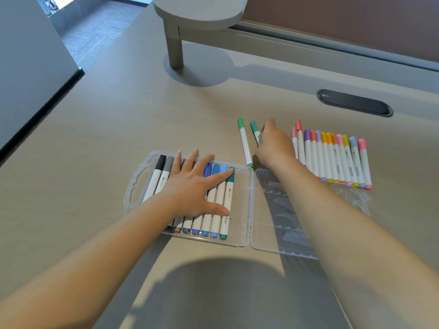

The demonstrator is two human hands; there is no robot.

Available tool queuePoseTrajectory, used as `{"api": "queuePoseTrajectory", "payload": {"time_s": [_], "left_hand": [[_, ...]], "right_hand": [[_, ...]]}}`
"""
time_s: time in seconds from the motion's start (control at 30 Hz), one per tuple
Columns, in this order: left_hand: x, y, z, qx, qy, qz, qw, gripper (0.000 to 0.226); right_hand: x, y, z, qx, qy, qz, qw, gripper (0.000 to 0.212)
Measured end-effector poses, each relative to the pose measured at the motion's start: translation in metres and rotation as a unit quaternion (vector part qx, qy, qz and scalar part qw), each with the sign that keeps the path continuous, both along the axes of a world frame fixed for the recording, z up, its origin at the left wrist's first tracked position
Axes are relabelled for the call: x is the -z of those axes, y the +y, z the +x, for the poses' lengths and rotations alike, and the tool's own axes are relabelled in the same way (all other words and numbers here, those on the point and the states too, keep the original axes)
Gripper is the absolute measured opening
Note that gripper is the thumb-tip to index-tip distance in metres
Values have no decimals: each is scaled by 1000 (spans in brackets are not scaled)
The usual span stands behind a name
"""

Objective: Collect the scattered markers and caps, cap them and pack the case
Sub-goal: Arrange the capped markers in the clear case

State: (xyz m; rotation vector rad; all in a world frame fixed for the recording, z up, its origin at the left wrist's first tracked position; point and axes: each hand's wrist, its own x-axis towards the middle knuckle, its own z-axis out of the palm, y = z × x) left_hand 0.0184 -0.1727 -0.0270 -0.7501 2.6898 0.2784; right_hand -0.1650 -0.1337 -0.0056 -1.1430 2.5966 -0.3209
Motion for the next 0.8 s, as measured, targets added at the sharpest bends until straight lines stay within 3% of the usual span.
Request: {"api": "queuePoseTrajectory", "payload": {"time_s": [0.13,0.33,0.43,0.53,0.67,0.8], "left_hand": [[0,0,1,1,-5,-5,1000,87],[-1,-3,1,-24,46,49,997,83],[-6,-6,2,-67,120,119,983,77],[-8,-5,7,-116,186,143,965,72],[-10,0,14,-126,190,128,965,70],[-15,4,18,-124,187,123,967,71]], "right_hand": [[-11,4,-2,9,-5,-31,999,55],[-39,13,7,-1,-147,-192,970,89],[-42,24,15,20,-260,-210,942,80],[-37,37,24,33,-353,-185,916,56],[-27,50,36,20,-387,-132,913,35],[-16,52,44,17,-418,-118,901,29]]}}
